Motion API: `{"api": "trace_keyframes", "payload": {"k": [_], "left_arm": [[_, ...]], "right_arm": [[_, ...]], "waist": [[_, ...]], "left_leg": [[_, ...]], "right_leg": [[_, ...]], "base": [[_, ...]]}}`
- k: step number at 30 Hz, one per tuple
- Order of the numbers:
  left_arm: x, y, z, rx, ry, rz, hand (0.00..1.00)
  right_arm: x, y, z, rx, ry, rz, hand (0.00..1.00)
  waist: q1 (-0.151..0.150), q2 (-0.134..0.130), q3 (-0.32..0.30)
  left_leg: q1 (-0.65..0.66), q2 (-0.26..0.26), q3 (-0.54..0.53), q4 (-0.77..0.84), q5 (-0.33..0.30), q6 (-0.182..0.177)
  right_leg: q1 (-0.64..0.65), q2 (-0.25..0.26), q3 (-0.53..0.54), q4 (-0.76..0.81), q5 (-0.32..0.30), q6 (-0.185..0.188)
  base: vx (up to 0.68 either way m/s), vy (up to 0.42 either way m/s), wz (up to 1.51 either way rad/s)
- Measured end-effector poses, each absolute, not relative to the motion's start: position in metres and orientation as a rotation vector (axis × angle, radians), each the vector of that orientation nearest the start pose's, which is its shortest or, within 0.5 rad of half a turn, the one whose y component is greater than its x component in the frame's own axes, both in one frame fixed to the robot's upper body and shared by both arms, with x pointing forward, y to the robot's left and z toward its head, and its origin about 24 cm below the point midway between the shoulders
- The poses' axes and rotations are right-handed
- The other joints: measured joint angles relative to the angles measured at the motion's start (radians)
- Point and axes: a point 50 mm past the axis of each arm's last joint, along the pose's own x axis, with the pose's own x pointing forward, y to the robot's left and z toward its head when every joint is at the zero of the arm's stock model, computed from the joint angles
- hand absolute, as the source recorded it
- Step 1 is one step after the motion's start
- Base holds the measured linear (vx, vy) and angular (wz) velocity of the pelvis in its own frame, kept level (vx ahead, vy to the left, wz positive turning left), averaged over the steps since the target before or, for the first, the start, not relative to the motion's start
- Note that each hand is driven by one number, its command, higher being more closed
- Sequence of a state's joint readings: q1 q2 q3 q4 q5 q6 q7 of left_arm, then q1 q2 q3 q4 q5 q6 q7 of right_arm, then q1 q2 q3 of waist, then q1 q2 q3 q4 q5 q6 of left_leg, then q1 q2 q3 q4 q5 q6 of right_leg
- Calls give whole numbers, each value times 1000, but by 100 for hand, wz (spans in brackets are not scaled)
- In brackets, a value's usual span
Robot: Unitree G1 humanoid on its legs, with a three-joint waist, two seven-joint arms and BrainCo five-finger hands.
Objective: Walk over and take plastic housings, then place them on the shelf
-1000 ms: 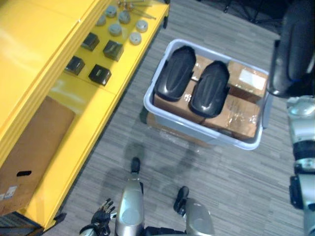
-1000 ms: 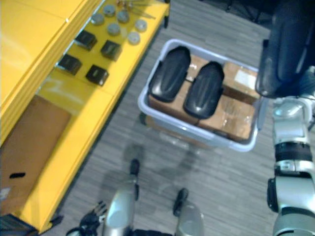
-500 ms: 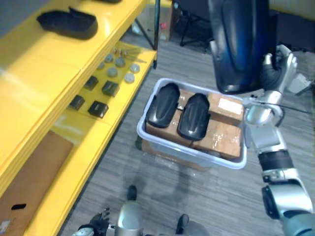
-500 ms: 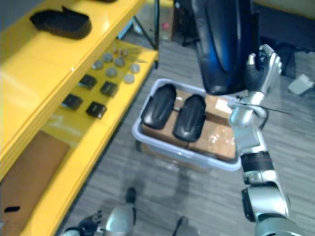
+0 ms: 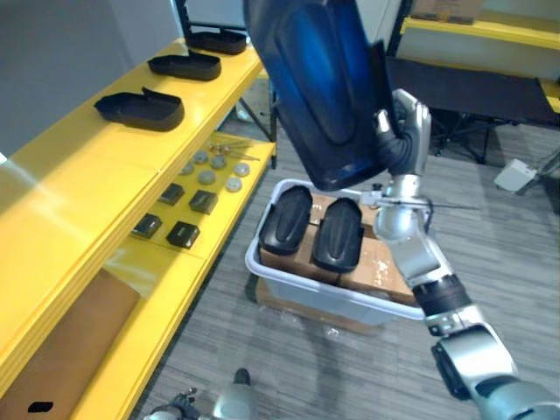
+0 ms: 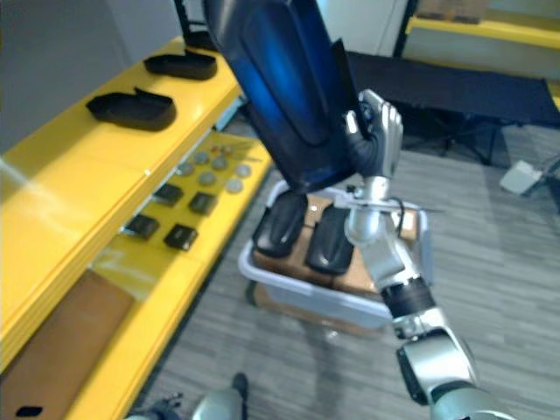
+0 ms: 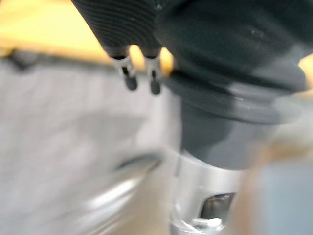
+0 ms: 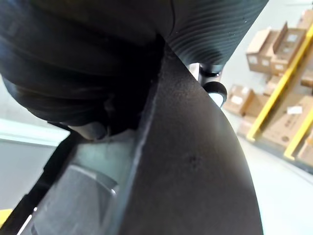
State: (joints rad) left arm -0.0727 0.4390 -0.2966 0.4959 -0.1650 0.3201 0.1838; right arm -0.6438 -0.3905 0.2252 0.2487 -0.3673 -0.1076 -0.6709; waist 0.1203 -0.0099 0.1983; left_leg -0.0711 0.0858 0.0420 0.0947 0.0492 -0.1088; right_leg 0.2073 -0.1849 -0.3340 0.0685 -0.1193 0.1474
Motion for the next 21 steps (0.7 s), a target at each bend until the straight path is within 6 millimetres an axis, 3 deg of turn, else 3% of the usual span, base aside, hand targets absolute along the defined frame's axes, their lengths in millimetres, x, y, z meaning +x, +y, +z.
{"api": "trace_keyframes", "payload": {"k": [3, 4, 5, 7, 12, 16, 21], "left_arm": [[283, 223, -1, 536, 434, 80, 0], [300, 219, 21, 608, 351, 66, 0], [307, 219, 30, 660, 327, 60, 0], [307, 226, 25, 726, 378, 50, 0], [276, 259, -31, 791, 725, 92, 0], [273, 258, -37, 753, 726, 166, 0], [280, 239, -37, 337, 645, 212, 0]], "right_arm": [[338, -158, 198, -628, -749, -422, 100], [338, -160, 199, -636, -754, -424, 100], [338, -162, 201, -644, -759, -427, 100], [338, -169, 205, -665, -768, -445, 100], [338, -184, 225, -706, -819, -492, 100], [338, -183, 229, -714, -828, -485, 100], [338, -182, 229, -714, -833, -465, 100]], "waist": [[-1, -10, -21], [-12, -10, -24], [-23, -10, -25], [-30, -8, -26], [-45, -9, -26], [-47, -9, -26], [-53, -8, -27]], "left_leg": [[2, -1, -2, -67, 49, 2], [16, -1, 1, -102, 72, 6], [39, -1, 11, -138, 89, 11], [70, -1, 30, -175, 102, 14], [71, 2, 51, -181, 107, 16], [71, 13, 51, -183, 118, 13], [70, 34, 52, -184, 130, 10]], "right_leg": [[-16, 4, -6, -12, 19, -3], [-16, 5, -5, -21, 35, -3], [-15, 4, 4, -26, 48, 0], [-15, 2, 9, -30, 62, 0], [-29, 0, 20, -30, 71, -1], [-32, 11, 30, -32, 68, -8], [-33, 33, 32, -41, 69, -28]], "base": [[-26, -7, 12], [-2, 10, -9], [-3, 24, -25], [-19, 23, -27], [-64, 7, -12], [-107, -25, -3], [-101, -27, -2]]}}
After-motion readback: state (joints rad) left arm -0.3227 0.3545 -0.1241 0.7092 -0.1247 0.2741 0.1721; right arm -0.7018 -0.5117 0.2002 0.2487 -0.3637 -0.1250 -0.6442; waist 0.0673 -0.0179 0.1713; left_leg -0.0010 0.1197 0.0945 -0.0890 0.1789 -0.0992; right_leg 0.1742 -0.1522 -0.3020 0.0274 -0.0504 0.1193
